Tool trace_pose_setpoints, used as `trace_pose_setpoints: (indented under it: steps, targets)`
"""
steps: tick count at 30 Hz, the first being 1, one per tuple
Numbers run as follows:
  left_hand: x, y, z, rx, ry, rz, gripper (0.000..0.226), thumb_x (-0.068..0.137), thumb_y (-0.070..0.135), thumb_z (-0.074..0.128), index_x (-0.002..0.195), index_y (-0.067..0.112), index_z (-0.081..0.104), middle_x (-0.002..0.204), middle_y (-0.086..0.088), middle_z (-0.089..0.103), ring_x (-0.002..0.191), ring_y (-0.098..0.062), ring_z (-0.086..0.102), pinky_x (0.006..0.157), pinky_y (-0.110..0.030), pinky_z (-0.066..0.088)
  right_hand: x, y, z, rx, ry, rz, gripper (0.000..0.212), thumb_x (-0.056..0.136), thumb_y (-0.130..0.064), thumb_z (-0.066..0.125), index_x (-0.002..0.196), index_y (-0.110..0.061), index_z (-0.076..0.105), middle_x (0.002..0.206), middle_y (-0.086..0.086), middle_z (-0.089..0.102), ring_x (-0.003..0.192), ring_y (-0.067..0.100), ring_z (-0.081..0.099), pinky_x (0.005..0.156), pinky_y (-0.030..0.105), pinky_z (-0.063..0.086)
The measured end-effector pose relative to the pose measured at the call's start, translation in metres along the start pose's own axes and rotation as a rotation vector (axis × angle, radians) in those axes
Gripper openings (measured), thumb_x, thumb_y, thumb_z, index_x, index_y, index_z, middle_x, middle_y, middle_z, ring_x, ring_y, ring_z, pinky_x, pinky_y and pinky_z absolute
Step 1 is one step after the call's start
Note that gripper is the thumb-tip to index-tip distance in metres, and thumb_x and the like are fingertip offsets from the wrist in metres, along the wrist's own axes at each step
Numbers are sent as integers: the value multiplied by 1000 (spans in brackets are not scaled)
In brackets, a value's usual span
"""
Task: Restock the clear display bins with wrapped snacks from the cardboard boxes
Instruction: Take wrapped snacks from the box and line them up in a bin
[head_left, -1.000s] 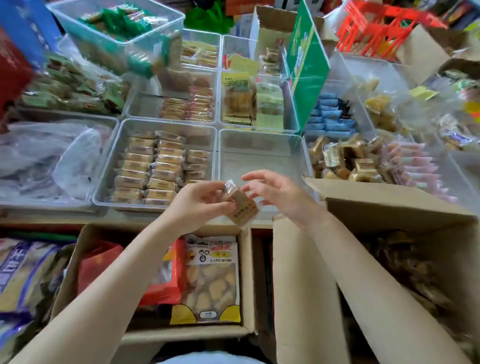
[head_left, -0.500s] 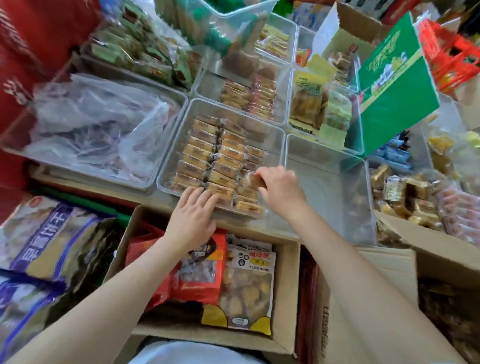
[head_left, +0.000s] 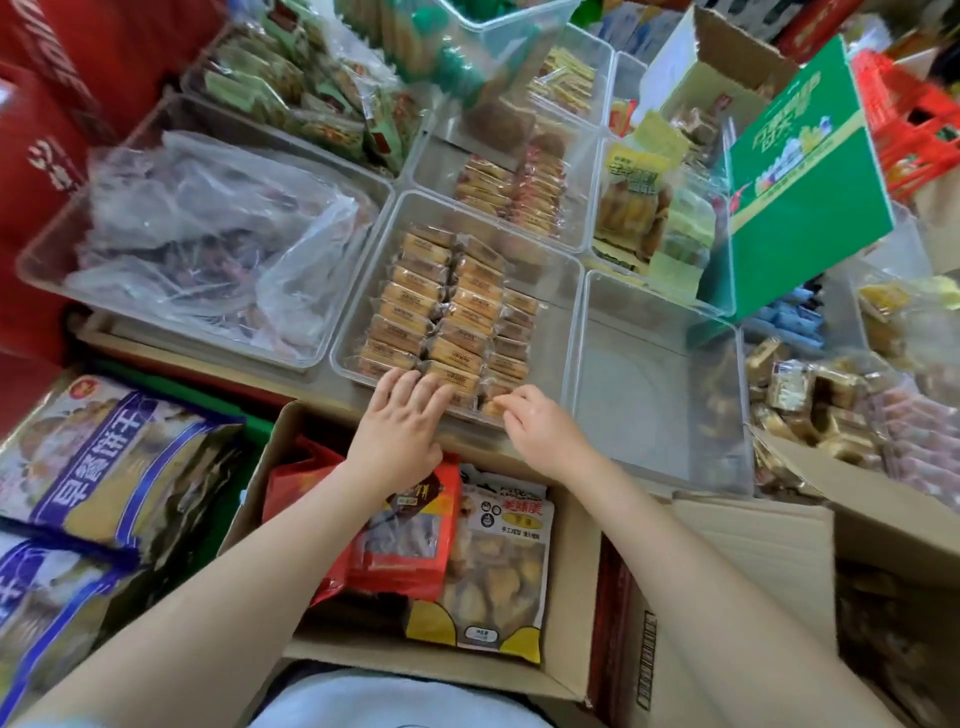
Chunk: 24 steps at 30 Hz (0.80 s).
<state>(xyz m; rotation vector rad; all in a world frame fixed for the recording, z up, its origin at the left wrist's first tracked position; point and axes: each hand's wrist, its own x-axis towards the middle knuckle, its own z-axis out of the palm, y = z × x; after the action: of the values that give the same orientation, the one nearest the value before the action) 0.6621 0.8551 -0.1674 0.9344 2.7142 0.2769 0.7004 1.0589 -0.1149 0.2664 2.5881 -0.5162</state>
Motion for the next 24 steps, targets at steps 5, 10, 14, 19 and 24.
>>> trace_pose_setpoints:
  steps: [5,10,14,19,24]
  targets:
    - [0,11,-17,-34,-46,-71,72,91,41,55,155,21,28,163,-6,25,151,-28,16,125,-44,-5,-38,13,-38,73,111,-110,37,103,-27,47,138,-20,56,140,-2,55,131,14,46,110,33,37]
    - [-4,98,-46,-306,52,-93,58,98,29,56,150,10,40,159,-12,33,148,-29,24,122,-39,16,-152,80,-89,340,629,-71,21,100,-20,51,100,-15,71,92,-3,69,80,11,63,73,31,54]
    - [-2,211,-49,-637,-156,60,41,98,29,59,137,20,54,136,-1,51,128,-20,50,106,-33,39,-224,165,-95,683,943,226,35,97,-19,48,70,2,53,60,15,54,55,15,53,58,36,45]
    - [4,322,-26,-941,-445,58,106,67,80,66,153,28,31,149,7,38,129,-12,50,111,-40,42,-214,278,-40,768,420,684,30,101,-24,49,76,-13,62,68,5,61,65,27,60,55,29,45]
    - [8,368,-11,-1131,-485,-24,111,67,65,71,159,30,21,157,7,35,121,-5,59,110,-45,45,-172,339,41,633,65,649,34,100,-22,50,124,-2,64,126,19,64,118,34,60,92,31,46]
